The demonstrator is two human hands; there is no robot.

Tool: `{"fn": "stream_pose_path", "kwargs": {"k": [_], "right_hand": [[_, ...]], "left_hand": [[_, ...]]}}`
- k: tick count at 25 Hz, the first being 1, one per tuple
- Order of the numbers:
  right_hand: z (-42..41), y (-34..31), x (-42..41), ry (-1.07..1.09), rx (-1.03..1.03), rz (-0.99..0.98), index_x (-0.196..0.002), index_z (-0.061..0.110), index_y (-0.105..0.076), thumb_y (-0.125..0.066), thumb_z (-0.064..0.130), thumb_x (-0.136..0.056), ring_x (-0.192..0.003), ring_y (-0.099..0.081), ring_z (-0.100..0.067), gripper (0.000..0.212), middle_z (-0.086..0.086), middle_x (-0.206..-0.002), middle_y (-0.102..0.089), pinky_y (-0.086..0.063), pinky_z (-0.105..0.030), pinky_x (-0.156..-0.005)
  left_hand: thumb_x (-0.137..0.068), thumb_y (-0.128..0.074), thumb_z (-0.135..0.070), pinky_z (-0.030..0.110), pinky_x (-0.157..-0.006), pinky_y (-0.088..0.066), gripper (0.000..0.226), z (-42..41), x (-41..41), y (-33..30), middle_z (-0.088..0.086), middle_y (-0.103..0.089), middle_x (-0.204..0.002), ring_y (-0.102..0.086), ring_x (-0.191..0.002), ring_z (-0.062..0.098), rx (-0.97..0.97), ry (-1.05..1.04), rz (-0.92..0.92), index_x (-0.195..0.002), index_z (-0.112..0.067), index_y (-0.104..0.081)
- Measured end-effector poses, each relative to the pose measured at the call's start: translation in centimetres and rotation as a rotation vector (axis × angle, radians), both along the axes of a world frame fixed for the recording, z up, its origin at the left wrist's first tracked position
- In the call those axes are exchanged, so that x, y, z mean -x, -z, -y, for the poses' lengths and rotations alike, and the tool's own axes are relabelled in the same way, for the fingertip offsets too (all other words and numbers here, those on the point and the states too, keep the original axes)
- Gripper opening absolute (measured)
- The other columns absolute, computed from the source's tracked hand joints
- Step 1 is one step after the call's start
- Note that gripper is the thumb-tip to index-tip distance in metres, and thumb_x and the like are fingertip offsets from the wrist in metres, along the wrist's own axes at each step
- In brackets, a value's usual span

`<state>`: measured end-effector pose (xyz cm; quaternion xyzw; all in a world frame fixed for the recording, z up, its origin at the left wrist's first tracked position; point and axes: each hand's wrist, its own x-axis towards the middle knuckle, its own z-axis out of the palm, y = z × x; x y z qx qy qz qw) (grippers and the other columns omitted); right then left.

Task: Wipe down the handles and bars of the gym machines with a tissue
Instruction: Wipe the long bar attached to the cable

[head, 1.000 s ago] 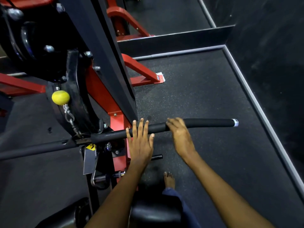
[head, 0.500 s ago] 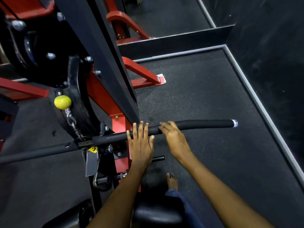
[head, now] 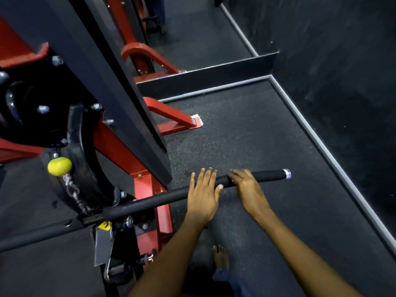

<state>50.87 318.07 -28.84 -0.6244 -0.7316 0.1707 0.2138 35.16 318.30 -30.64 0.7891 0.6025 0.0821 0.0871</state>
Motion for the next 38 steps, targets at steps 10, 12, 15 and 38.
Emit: {"fn": "stream_pose_path", "kwargs": {"k": [10,12,15,38], "right_hand": [[0.7,1.2,-1.1,0.074,0.005,-0.083,-0.11,-0.002,-0.065,-0.055,-0.007,-0.082,-0.101,-0.058,-0.025,0.03,-0.015,-0.11,-0.061,-0.039,-0.022,-0.095],[0.2,1.8,-4.5,0.153,0.02,-0.093,-0.112,0.0,-0.064,-0.053,-0.008,-0.083,-0.102,-0.059,-0.027,0.033,-0.015,-0.11,-0.062,-0.038,-0.022,-0.097],[-0.5,2.1,-8.7,0.51,0.133,-0.083,-0.107,0.001,-0.066,-0.048,-0.01,-0.084,-0.097,-0.059,-0.032,0.031,-0.018,-0.102,-0.062,-0.043,-0.031,-0.089],[0.7,4.1,-9.0,1.044,0.328,-0.561,-0.099,0.007,-0.064,-0.05,0.02,-0.094,-0.08,-0.054,-0.022,0.02,-0.011,-0.09,-0.06,-0.039,-0.032,-0.074]], "left_hand": [[-0.097,0.007,-0.052,0.045,-0.119,-0.01,0.082,0.1,-1.8,-0.1,0.003,-0.055,-0.137,-0.042,-0.136,0.024,0.044,0.027,-0.064,-0.135,-0.012,-0.054],[-0.082,0.031,-0.06,0.041,-0.118,0.005,0.104,0.2,-1.6,-0.5,0.001,-0.041,-0.149,-0.024,-0.145,0.02,0.103,0.037,-0.027,-0.146,-0.015,-0.038],[-0.076,0.035,-0.062,0.039,-0.118,0.006,0.11,0.3,-1.9,-0.9,0.001,-0.038,-0.151,-0.021,-0.145,0.019,0.132,0.012,0.019,-0.147,-0.015,-0.035],[-0.091,-0.001,-0.05,0.039,-0.12,-0.004,0.075,0.8,-1.9,-0.1,0.003,-0.042,-0.148,-0.028,-0.142,0.019,0.098,-0.012,0.032,-0.145,-0.013,-0.038]]}}
